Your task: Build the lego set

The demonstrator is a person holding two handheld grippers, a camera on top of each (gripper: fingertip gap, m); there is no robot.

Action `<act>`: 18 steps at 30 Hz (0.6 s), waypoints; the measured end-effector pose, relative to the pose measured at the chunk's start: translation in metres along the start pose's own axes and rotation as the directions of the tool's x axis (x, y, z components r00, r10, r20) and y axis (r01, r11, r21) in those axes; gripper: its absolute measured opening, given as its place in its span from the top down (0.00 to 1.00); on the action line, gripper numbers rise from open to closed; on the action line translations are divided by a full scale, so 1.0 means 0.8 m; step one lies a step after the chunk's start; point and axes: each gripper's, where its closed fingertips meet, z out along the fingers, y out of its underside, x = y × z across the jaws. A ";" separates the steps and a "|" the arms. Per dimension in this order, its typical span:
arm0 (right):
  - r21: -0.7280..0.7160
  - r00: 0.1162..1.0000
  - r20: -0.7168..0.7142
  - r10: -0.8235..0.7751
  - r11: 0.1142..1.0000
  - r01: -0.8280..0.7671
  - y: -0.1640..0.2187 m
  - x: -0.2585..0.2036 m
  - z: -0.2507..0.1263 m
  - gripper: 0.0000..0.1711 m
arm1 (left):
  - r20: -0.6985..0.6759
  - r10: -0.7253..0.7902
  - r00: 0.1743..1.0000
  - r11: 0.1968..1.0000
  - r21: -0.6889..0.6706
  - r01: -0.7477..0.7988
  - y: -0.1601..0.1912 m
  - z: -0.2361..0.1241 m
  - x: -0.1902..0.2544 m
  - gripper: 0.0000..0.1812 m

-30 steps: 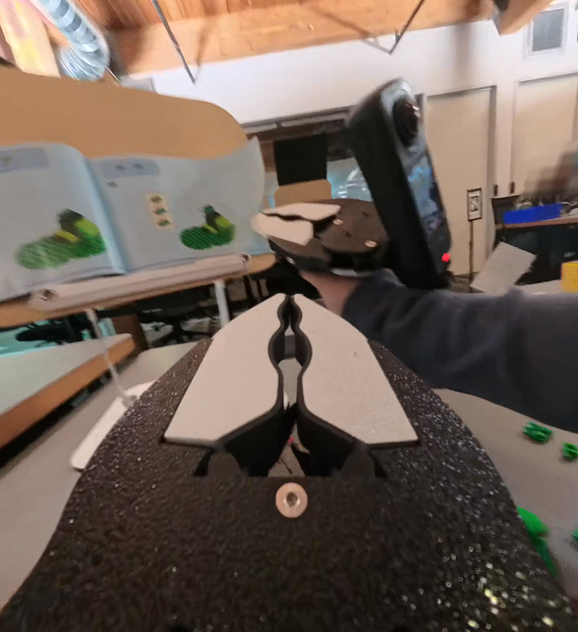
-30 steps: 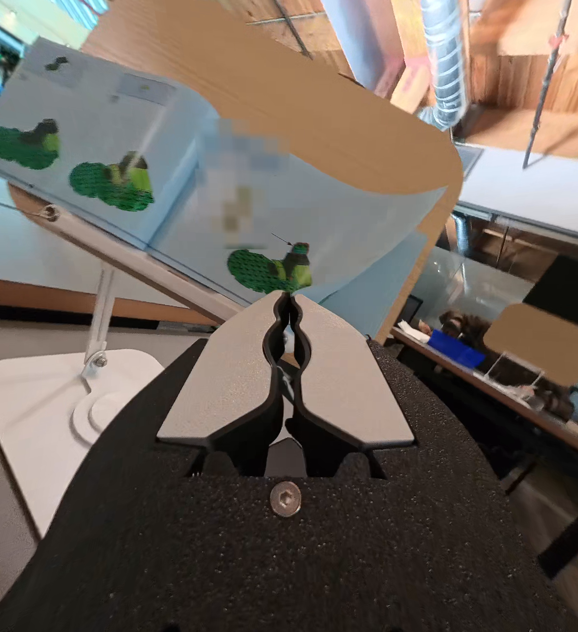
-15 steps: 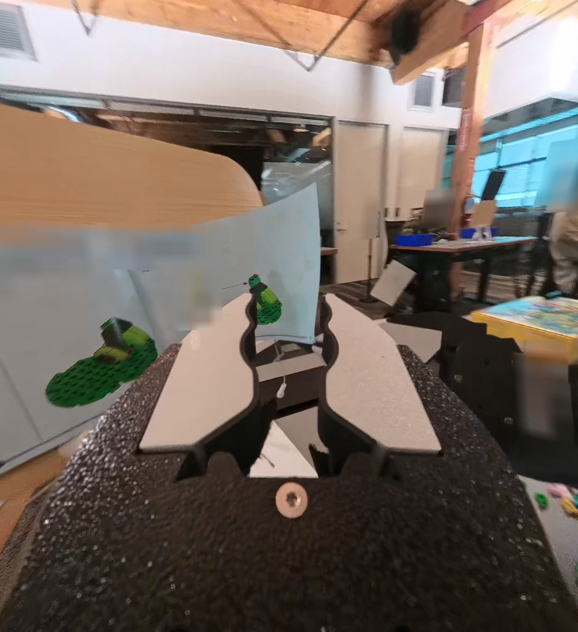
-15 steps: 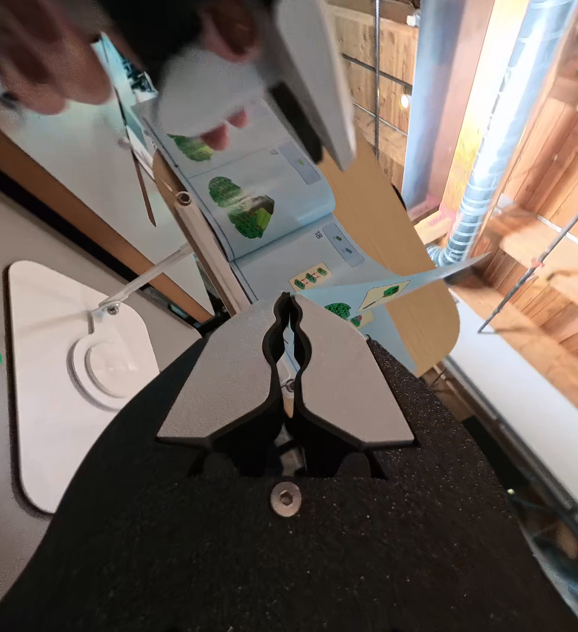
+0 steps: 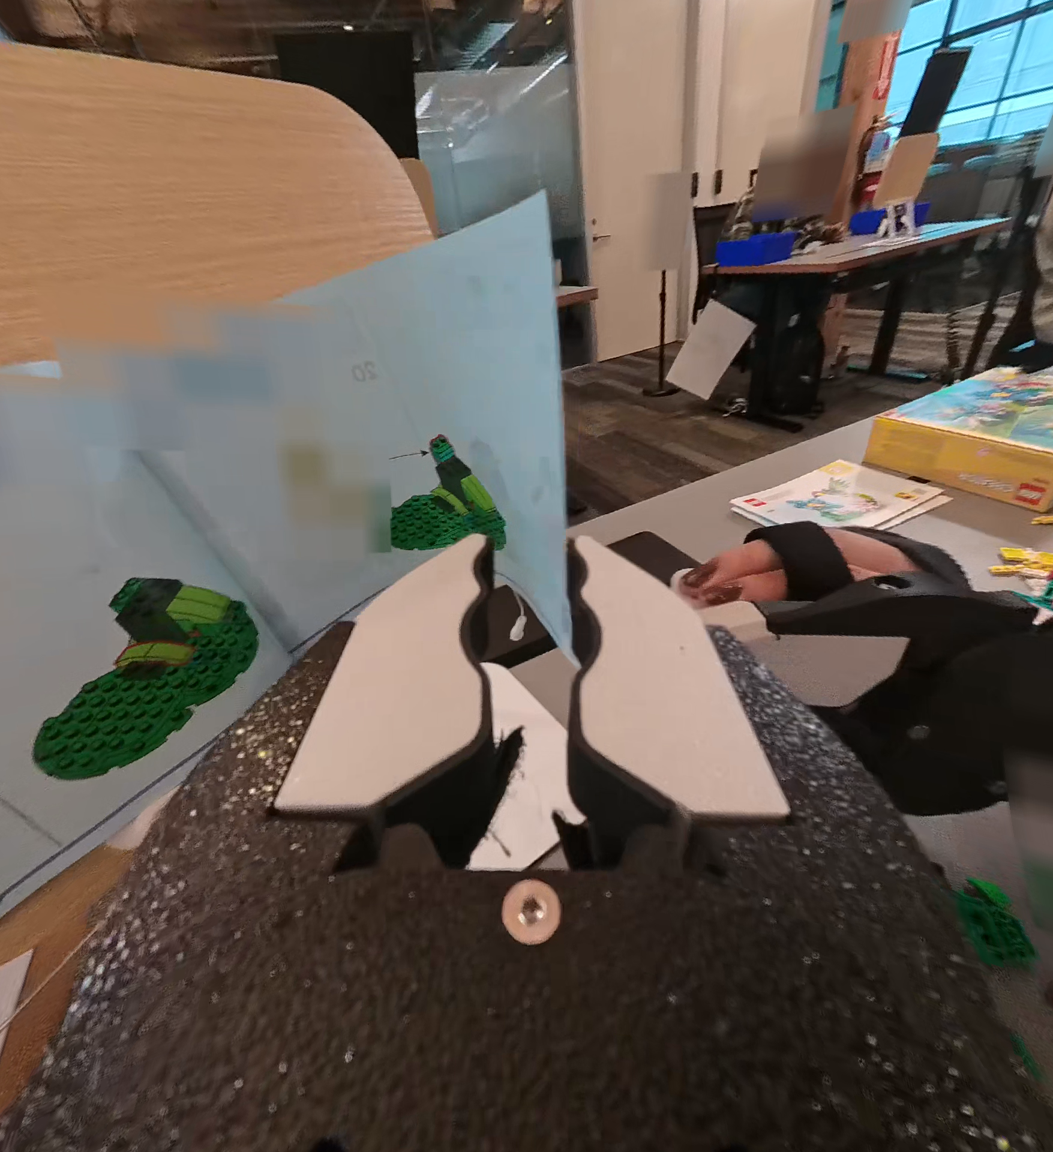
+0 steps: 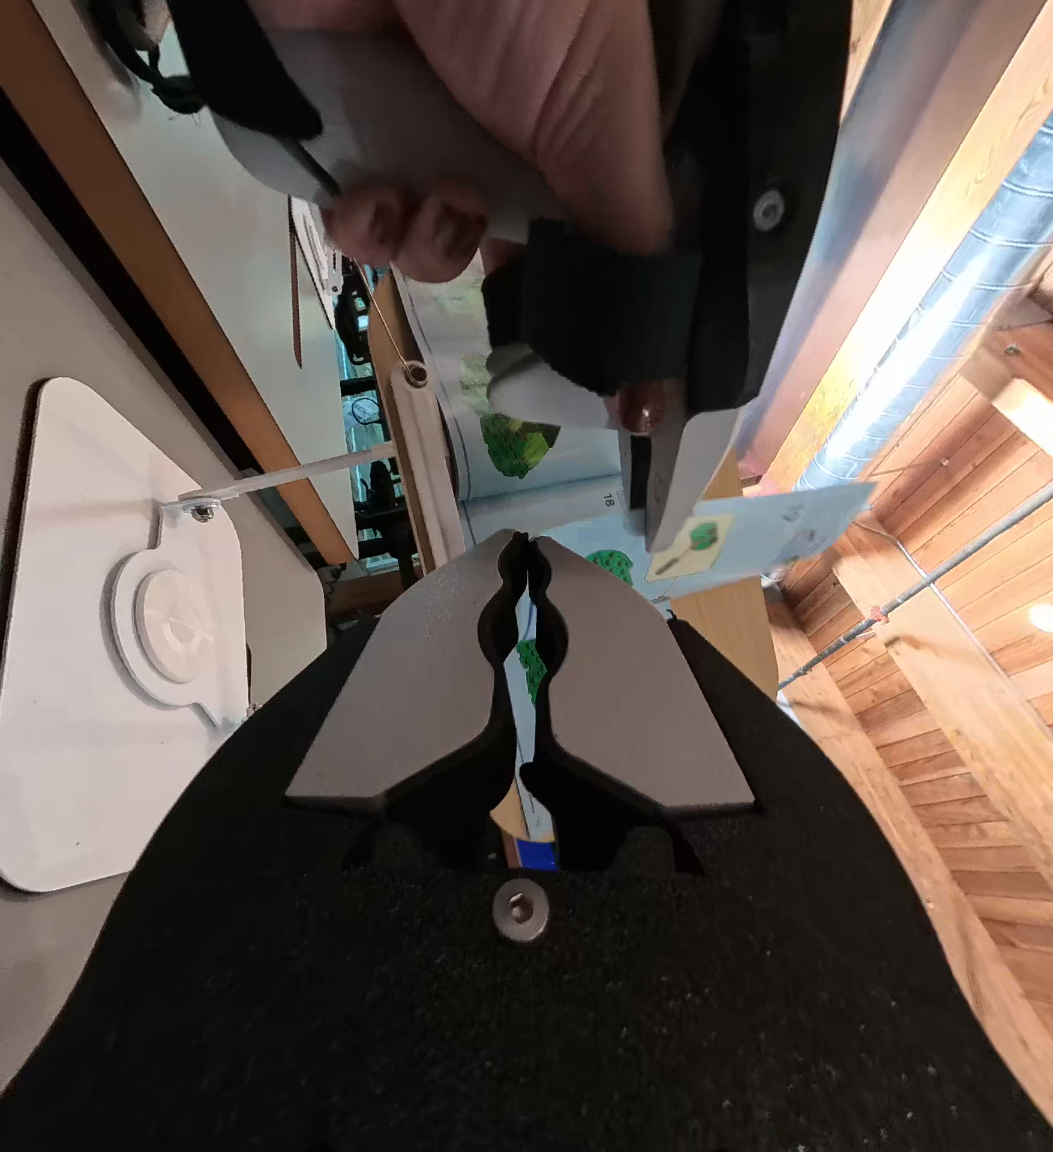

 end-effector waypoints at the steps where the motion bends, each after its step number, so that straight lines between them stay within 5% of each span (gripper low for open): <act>1: 0.000 1.000 0.002 -0.002 1.000 0.002 -0.002 -0.002 0.001 1.00 | 0.014 0.008 1.000 1.000 0.004 -0.008 0.000 -0.003 -0.003 0.94; 2: 0.001 1.000 0.015 0.013 1.000 -0.013 -0.003 -0.005 0.003 0.98 | 0.033 0.016 0.999 1.000 0.016 -0.017 -0.001 -0.006 -0.008 1.00; 7: 0.021 0.990 0.095 0.107 0.994 -0.109 -0.014 -0.018 0.000 0.81 | 0.084 0.017 0.996 0.999 0.026 -0.019 -0.002 -0.022 -0.036 1.00; 18: -0.046 0.953 0.211 0.216 0.976 -0.211 -0.004 -0.032 0.005 0.81 | 0.280 -0.088 0.956 0.996 0.017 0.087 0.024 -0.091 -0.171 1.00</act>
